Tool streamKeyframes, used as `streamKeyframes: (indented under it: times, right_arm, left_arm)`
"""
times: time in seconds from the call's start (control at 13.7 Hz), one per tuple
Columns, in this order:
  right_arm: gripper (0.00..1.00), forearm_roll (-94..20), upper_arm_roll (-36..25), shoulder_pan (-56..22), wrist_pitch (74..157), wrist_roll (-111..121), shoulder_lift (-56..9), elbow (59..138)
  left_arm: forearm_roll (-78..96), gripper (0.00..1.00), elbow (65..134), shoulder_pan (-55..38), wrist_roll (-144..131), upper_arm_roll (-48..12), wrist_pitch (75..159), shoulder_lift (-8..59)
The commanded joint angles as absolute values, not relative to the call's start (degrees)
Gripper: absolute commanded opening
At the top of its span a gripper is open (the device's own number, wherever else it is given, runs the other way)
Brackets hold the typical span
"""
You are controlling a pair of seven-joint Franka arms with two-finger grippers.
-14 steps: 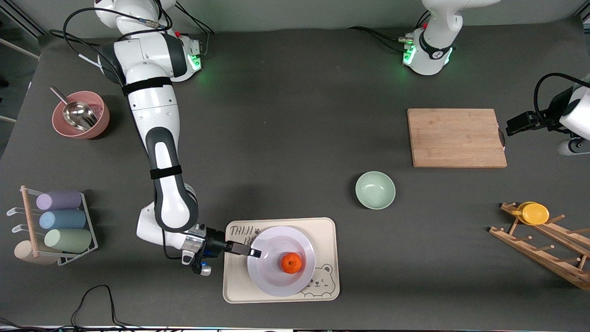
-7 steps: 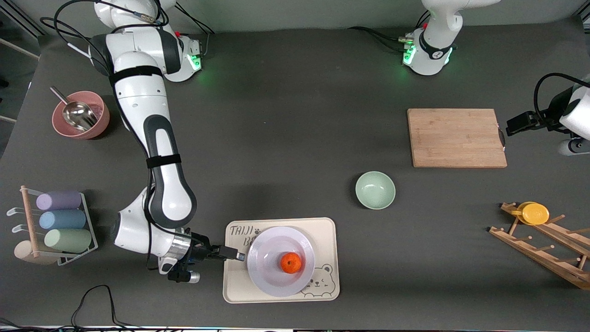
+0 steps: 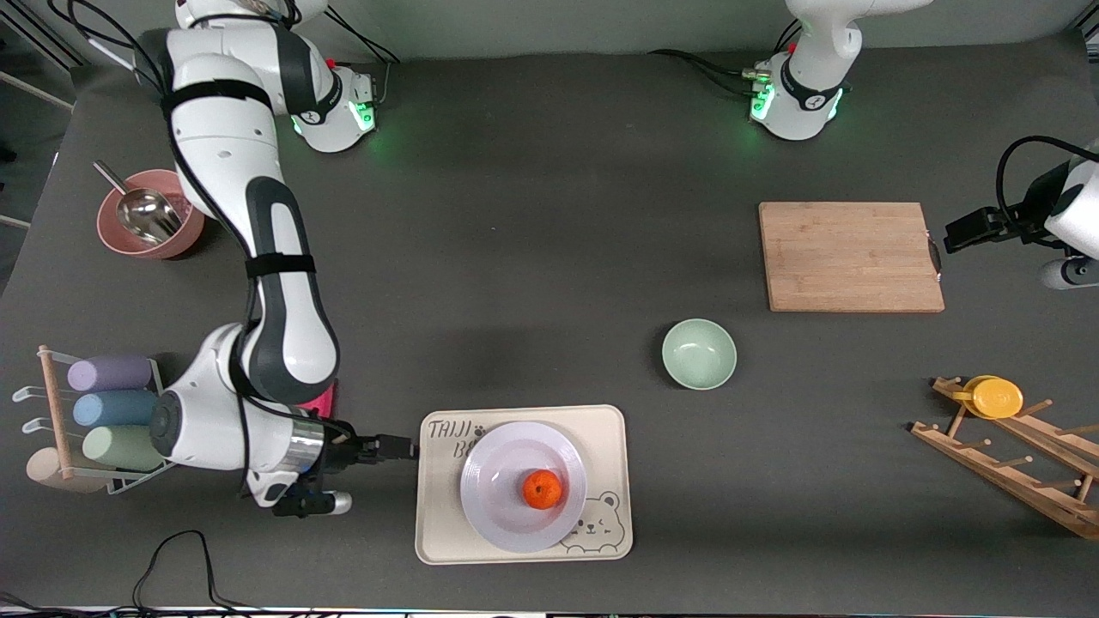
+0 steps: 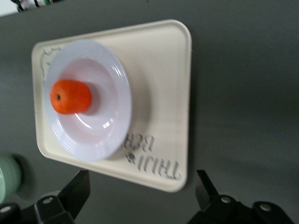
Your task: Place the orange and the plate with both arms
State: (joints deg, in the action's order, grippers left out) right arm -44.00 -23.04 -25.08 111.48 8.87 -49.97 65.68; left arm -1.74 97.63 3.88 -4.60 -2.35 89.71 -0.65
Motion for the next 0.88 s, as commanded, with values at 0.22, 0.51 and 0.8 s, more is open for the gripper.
streamKeyframes:
  times: [0.22, 0.51, 0.8]
  right_arm:
    - [1.00, -24.82, -25.31, -31.29, 111.45, 8.09, -28.07, 91.90]
    - [1.00, -14.54, -25.66, -31.64, 105.31, 1.35, -17.25, 96.07]
    - [1.00, -10.46, -25.84, -32.96, 100.13, -4.91, -8.63, 95.54]
  left_arm:
    - [-1.14, 1.00, 96.86, 4.22, -4.13, -2.37, 89.03, -0.53]
    - [-1.14, 1.00, 96.77, 4.13, -4.04, -1.50, 89.03, -0.61]
    - [-1.14, 1.00, 96.77, 4.13, -4.04, -1.23, 88.95, -0.70]
